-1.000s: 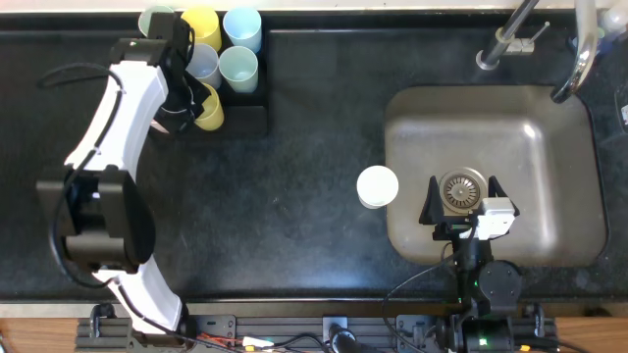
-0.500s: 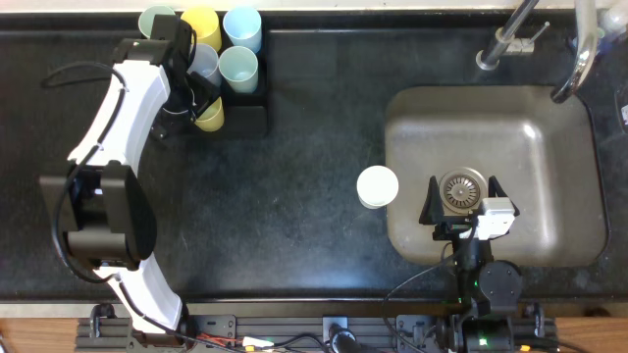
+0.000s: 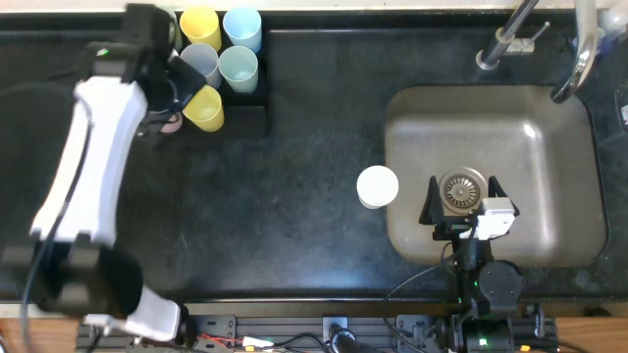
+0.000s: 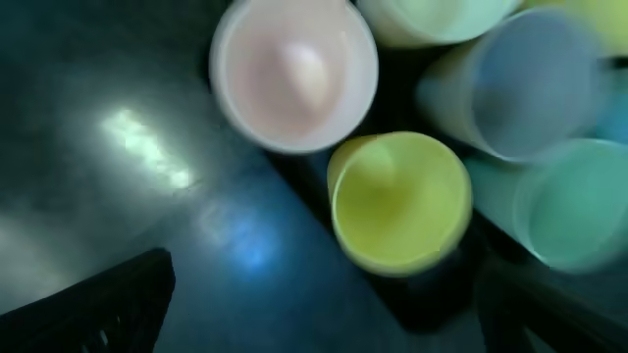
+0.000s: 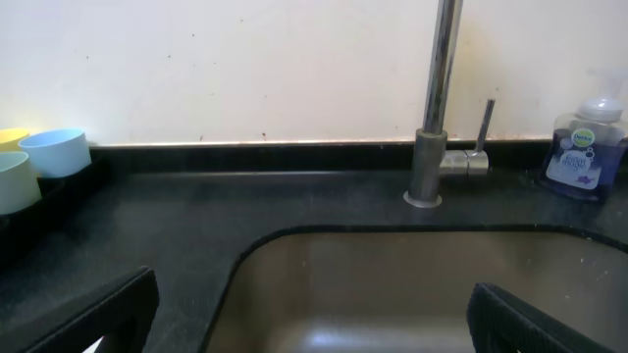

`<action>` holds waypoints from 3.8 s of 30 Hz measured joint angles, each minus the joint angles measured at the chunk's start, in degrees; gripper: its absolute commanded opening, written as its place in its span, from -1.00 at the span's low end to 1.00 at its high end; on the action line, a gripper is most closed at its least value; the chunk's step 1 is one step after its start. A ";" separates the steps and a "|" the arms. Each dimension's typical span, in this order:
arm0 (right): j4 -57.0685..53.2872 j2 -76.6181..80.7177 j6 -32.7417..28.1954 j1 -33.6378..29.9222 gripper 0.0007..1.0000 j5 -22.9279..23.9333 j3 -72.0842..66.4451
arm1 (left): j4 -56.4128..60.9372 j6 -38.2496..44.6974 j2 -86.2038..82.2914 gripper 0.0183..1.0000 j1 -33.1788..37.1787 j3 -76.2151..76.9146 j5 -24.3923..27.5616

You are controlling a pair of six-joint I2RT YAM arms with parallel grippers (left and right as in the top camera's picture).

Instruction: Store Cups

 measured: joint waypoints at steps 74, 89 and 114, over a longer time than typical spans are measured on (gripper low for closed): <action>0.04 -0.04 -0.02 0.00 1.00 0.00 0.00 | 63.23 59.23 -96.50 1.00 0.37 -92.80 9.55; 0.04 -0.04 0.00 0.00 1.00 -0.02 0.00 | 63.36 59.63 -96.50 1.00 0.37 -92.80 9.55; -31.01 23.47 -0.04 0.00 1.00 -0.02 38.95 | 63.43 59.67 -96.50 1.00 0.35 -92.94 9.55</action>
